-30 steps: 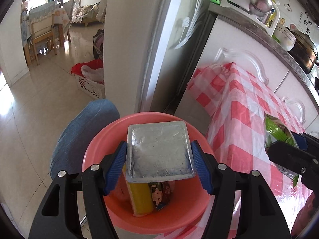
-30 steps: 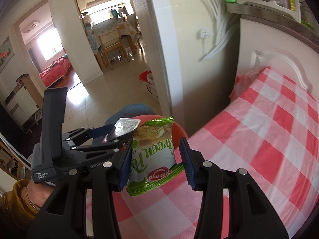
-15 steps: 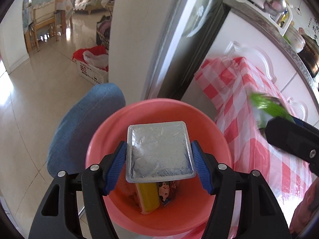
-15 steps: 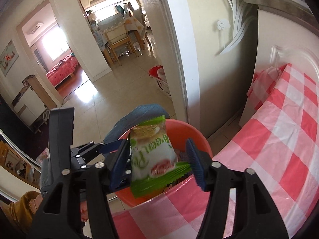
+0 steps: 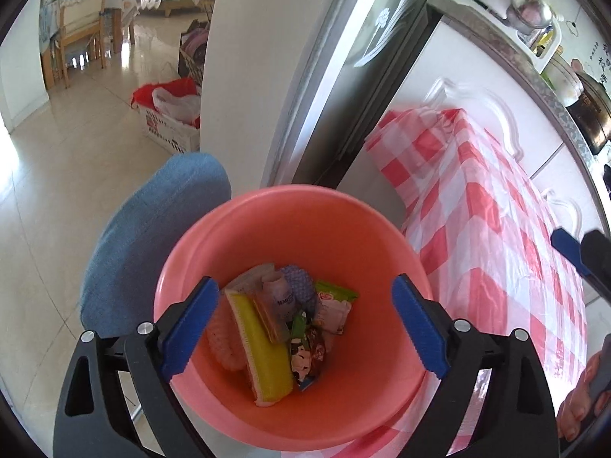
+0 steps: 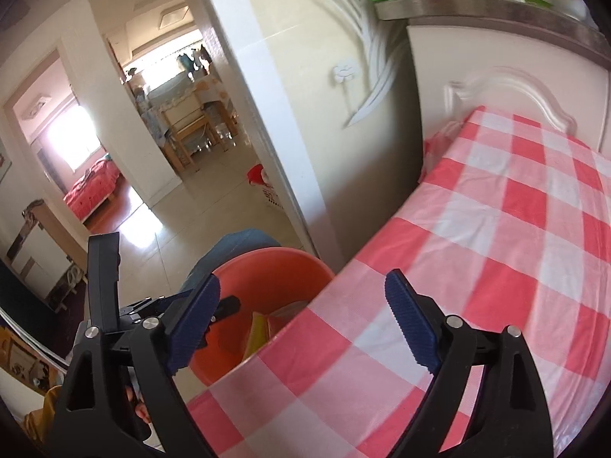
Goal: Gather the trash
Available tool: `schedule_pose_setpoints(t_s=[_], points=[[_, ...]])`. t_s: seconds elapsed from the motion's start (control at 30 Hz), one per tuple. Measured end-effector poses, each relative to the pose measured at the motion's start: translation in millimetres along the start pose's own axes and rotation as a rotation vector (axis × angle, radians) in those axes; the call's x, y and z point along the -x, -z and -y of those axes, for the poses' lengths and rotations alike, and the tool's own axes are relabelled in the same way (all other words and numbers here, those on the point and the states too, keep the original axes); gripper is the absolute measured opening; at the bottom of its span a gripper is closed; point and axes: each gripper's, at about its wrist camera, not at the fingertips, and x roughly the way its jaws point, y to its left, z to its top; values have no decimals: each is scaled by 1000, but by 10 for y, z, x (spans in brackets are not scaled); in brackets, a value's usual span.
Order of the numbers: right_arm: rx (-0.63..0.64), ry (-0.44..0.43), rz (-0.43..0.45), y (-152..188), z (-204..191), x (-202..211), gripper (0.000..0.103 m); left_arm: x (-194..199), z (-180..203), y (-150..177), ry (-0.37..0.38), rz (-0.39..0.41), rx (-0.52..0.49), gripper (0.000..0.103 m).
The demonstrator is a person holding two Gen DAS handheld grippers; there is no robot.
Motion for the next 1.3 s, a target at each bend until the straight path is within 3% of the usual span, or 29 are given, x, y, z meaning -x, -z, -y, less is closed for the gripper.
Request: schedule_pose_setpoints(t_s=[0.37, 0.6, 1.03, 1.3], points=[[-6, 146, 107, 270, 312, 539, 90, 435, 472, -47, -60, 148, -124, 95], [-42, 262, 223, 528, 578, 1001, 90, 664, 917, 27, -47, 179, -209, 95], [-80, 481, 353, 885, 952, 1883, 96, 1059, 1922, 320, -16, 216, -322, 95], [-64, 580, 484, 965, 820, 2625, 97, 1354, 2392, 469, 24, 265, -406, 96]])
